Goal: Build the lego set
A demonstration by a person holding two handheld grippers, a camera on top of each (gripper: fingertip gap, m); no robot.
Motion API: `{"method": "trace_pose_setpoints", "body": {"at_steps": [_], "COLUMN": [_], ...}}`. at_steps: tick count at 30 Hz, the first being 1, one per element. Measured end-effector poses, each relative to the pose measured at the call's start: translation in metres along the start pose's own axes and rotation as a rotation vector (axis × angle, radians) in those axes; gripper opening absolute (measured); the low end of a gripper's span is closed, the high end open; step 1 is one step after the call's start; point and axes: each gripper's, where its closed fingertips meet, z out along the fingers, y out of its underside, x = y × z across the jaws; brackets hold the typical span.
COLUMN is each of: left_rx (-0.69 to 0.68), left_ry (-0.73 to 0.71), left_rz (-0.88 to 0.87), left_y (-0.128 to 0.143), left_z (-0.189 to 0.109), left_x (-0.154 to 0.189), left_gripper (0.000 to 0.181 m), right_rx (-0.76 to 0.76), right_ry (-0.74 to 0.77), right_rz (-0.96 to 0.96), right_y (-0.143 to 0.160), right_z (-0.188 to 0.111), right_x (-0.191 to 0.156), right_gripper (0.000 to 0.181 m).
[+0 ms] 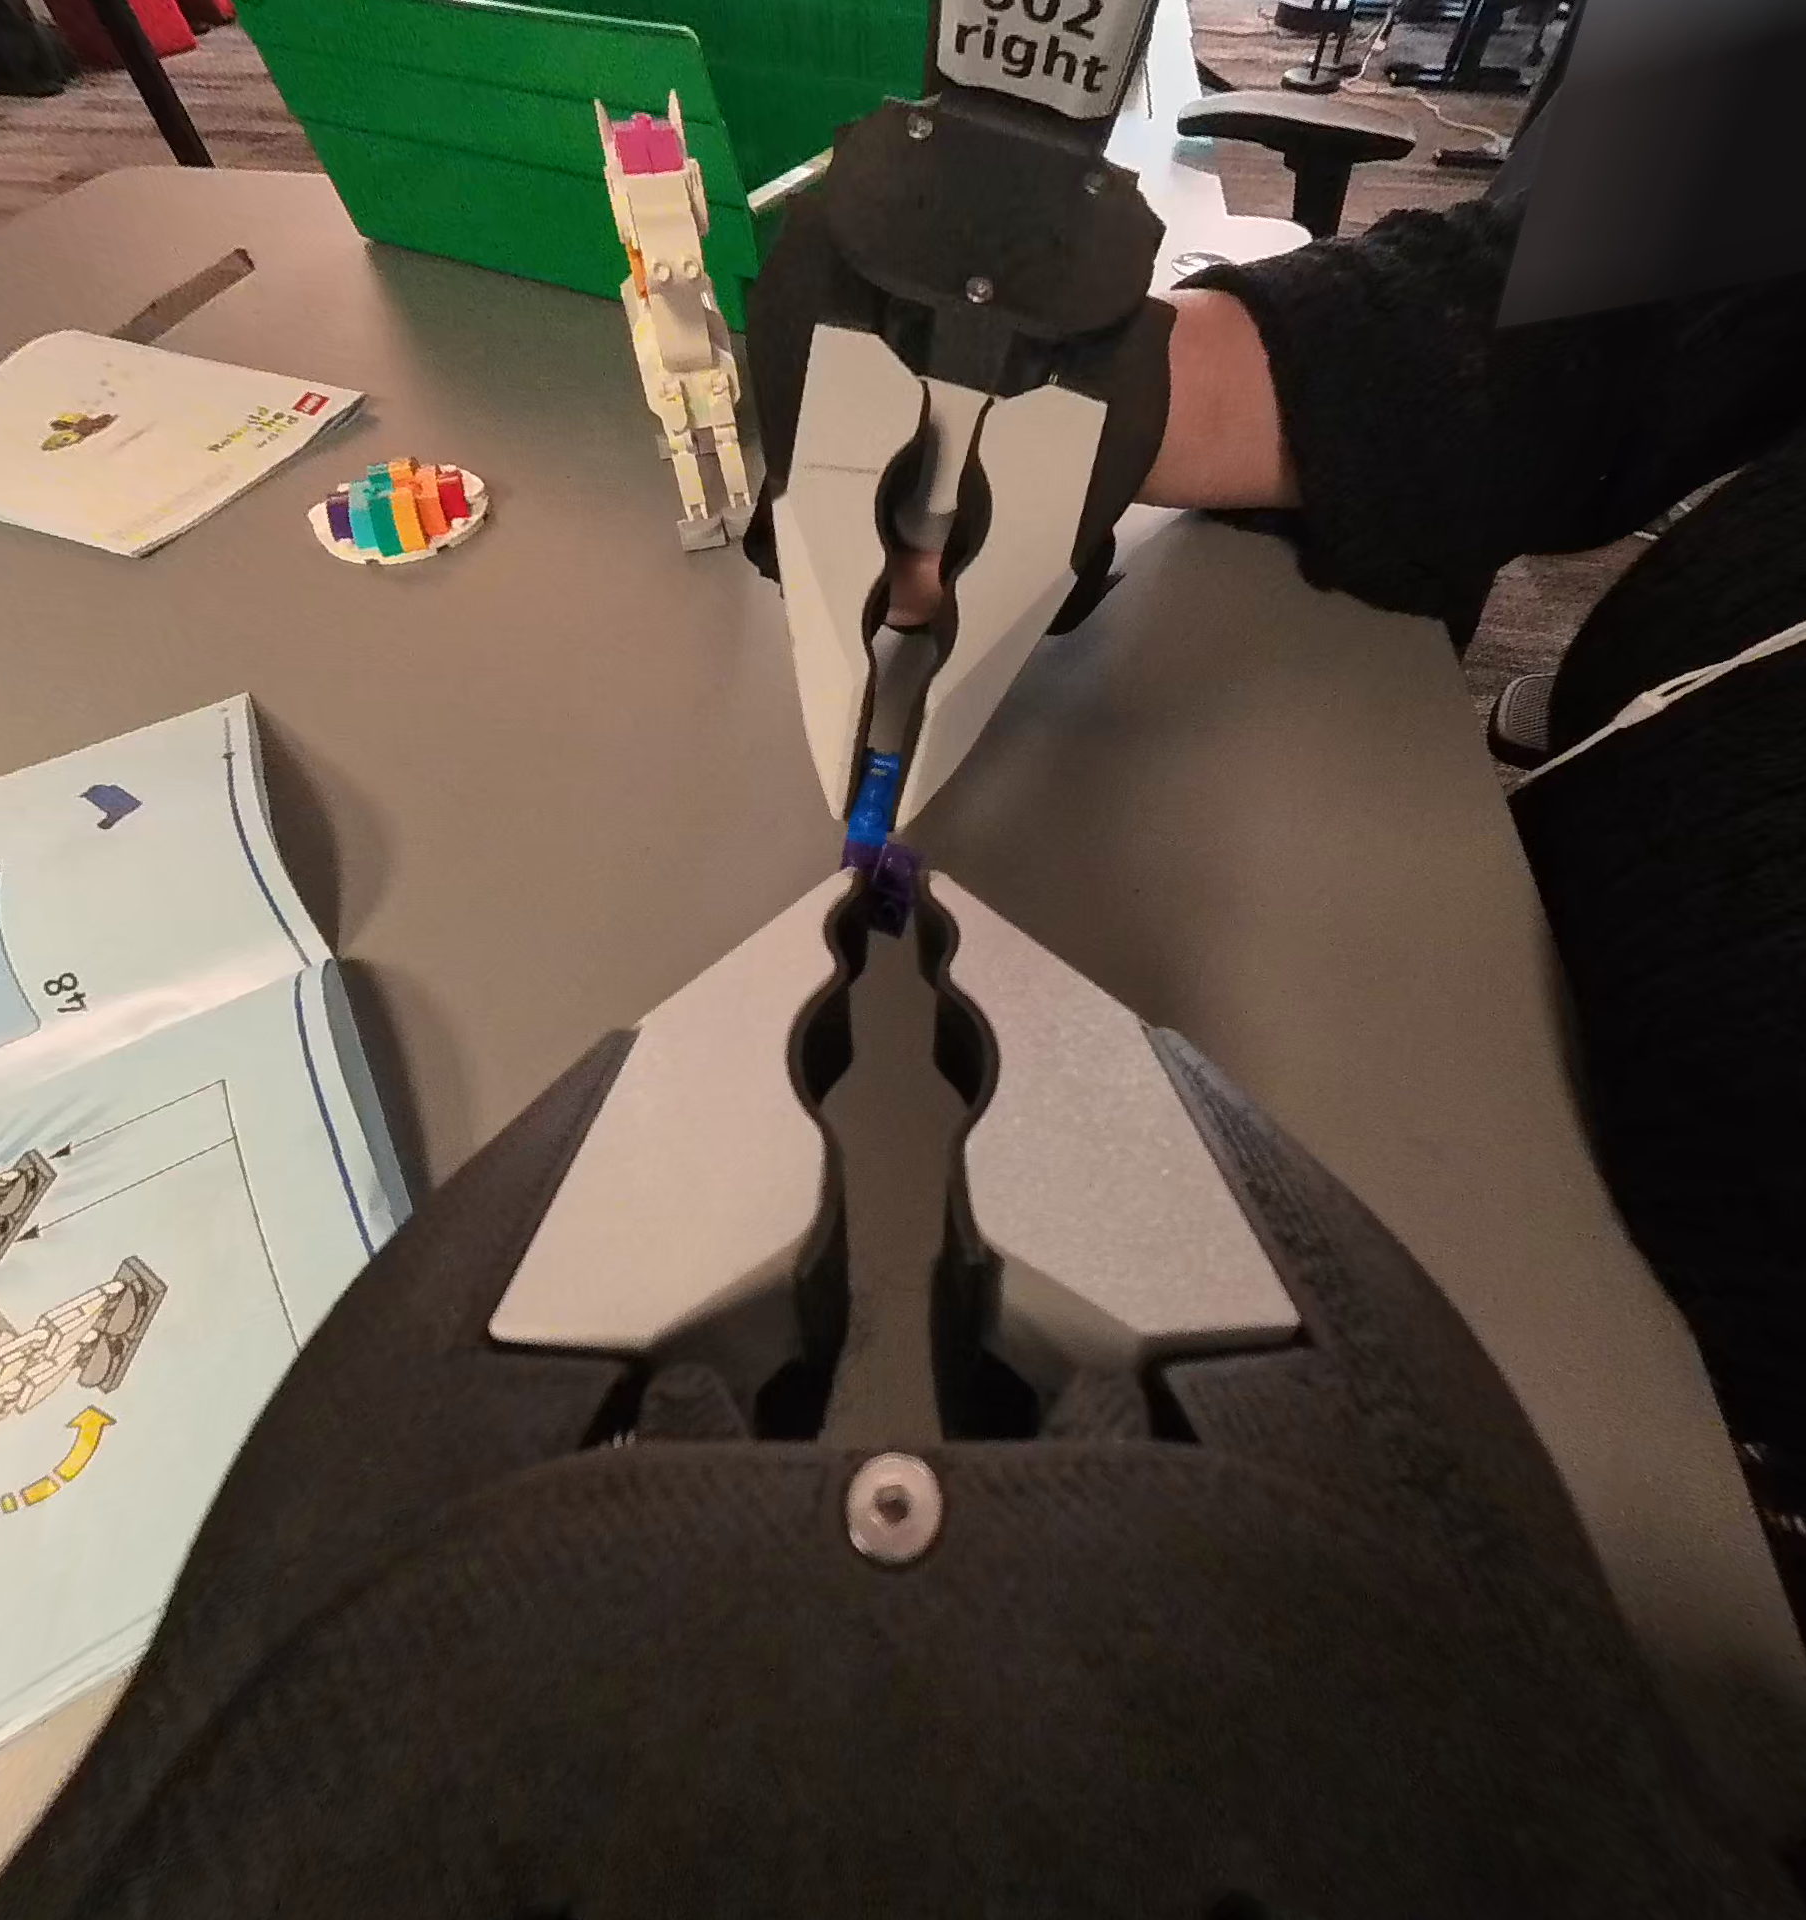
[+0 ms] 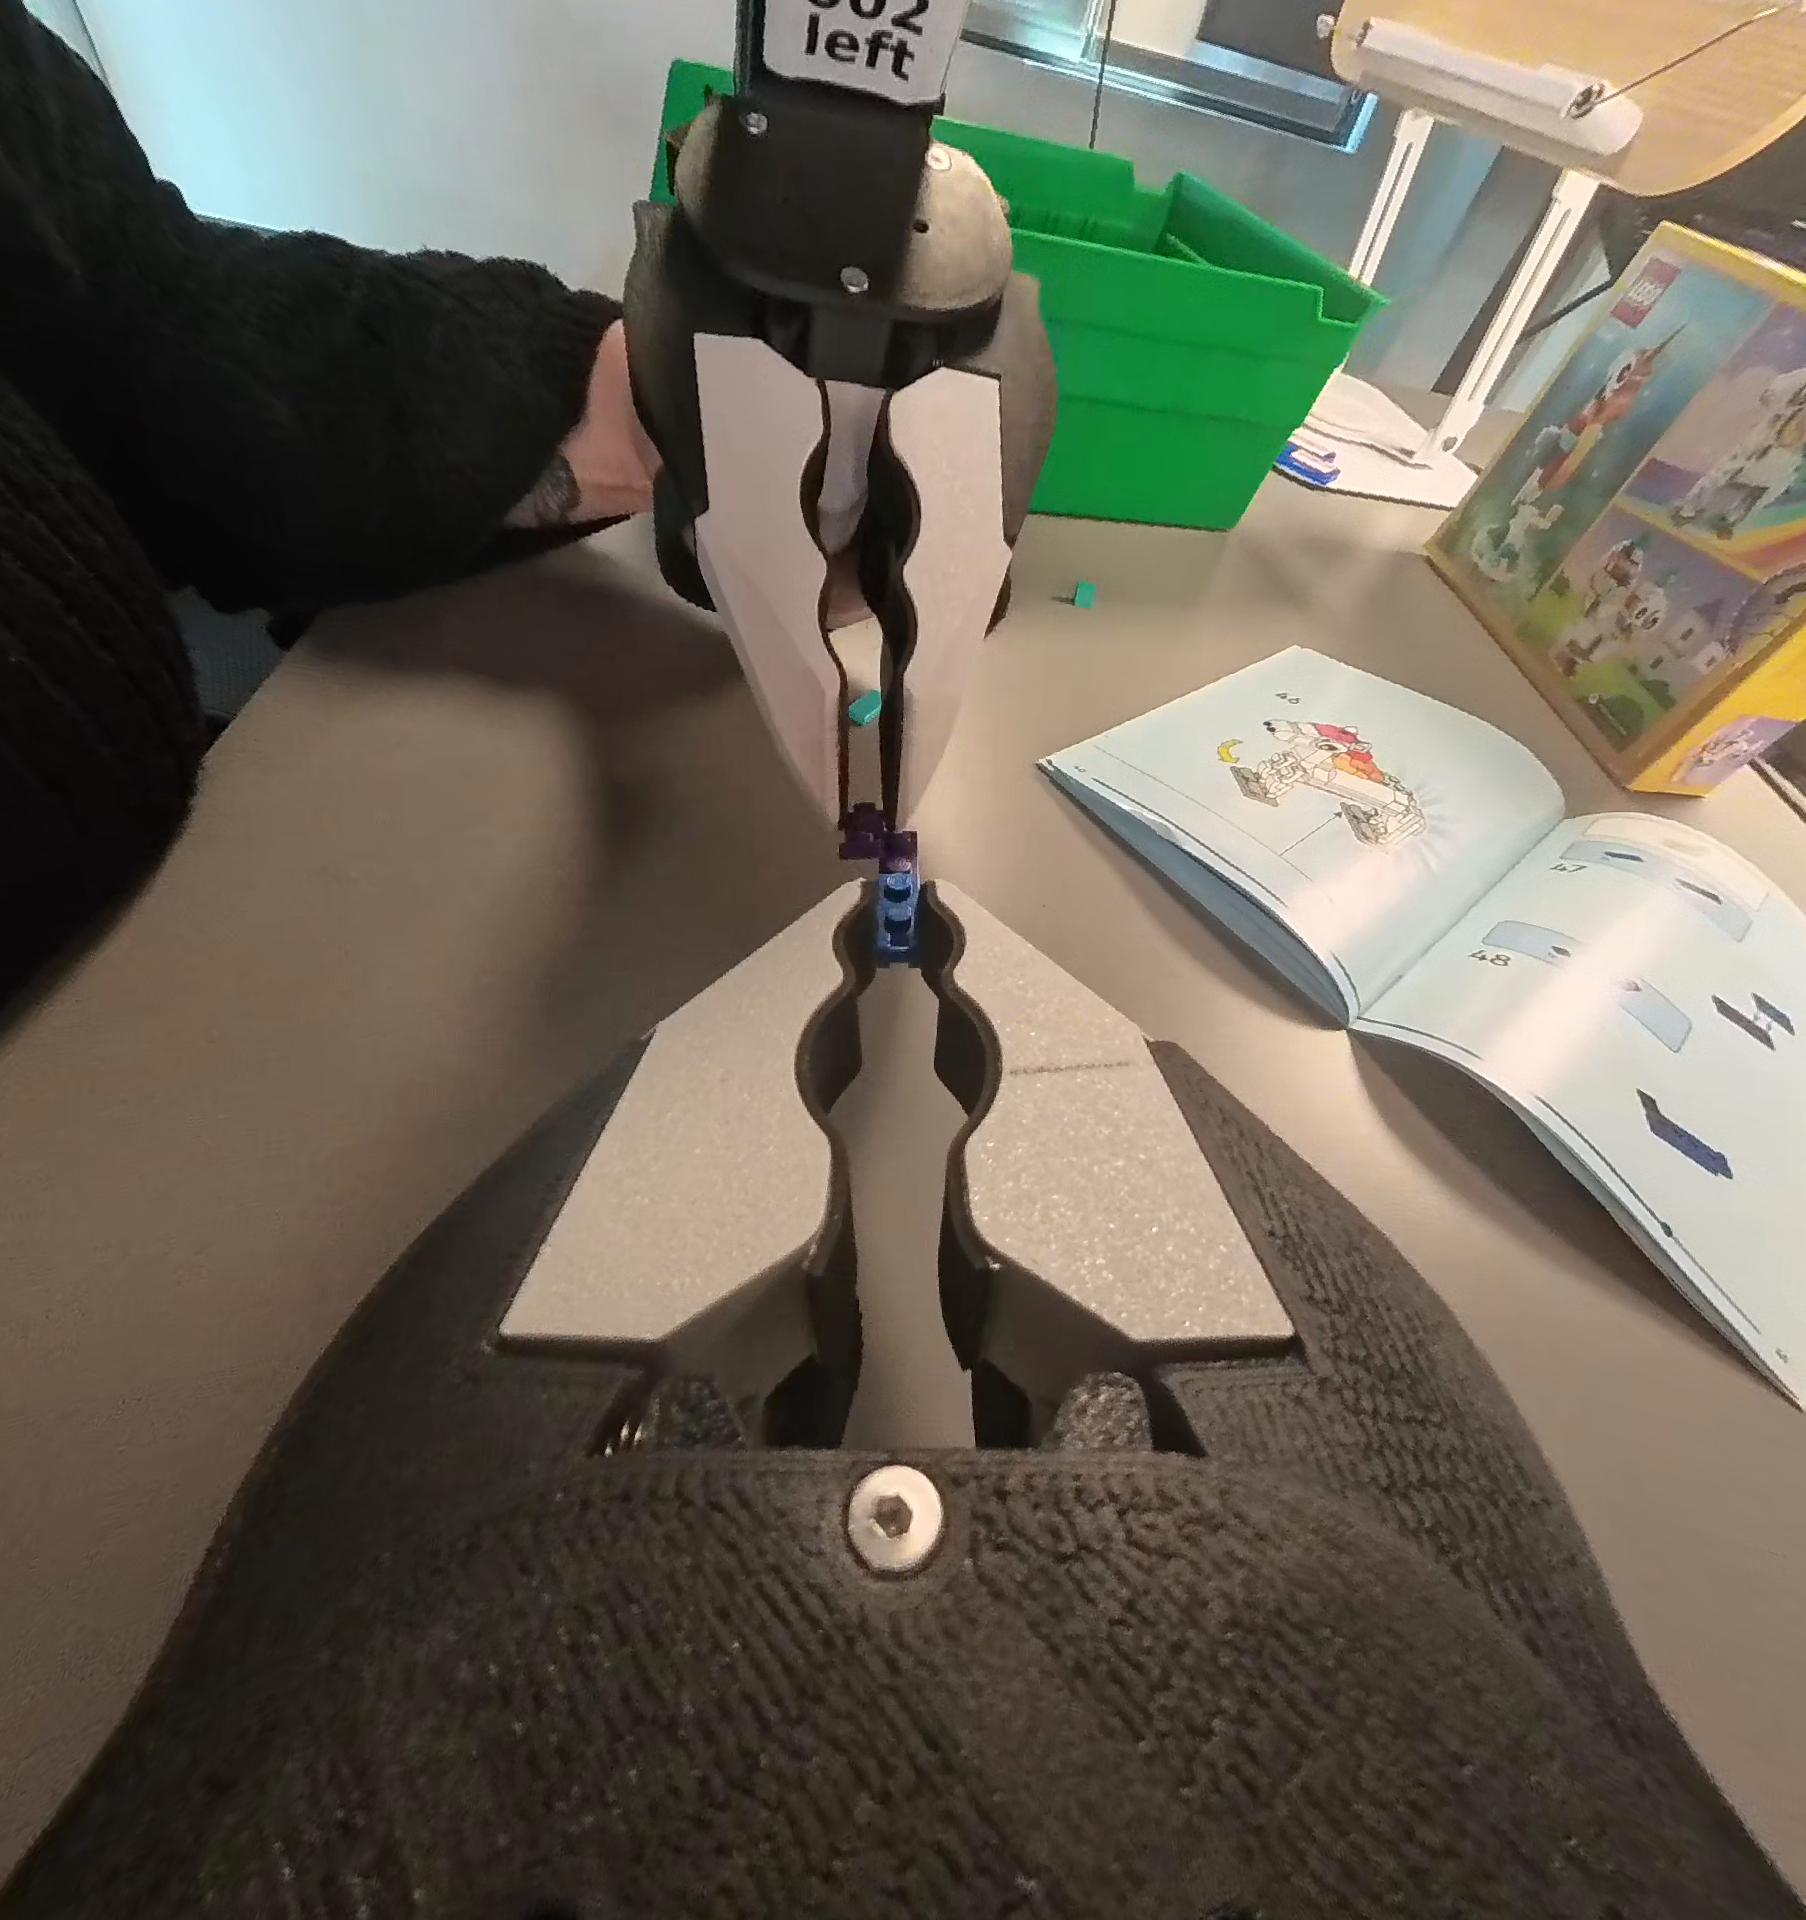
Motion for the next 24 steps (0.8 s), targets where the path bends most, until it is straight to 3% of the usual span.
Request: {"method": "trace_pose_setpoints", "body": {"at_steps": [11,19,24], "left_rx": [-0.088,-0.239,-0.238], "left_ry": [-0.001,0.077,0.076], "left_rz": [-0.007,-0.167,-0.184], "left_y": [0.014,0.043,0.042], "left_z": [0.006,0.017,0.020], "left_x": [-0.001,0.004,0.004], "left_gripper": [0.007,0.007,0.005], "right_rx": [-0.118,-0.295,-0.338], "right_ry": [-0.043,-0.079,-0.091], "right_rz": [-0.002,0.063,0.085], "right_y": [0.016,0.040,0.047], "right_z": [0.007,0.014,0.013], "right_x": [-0.010,-0.017,-0.019], "right_gripper": [0.005,0.006,0.006]}}
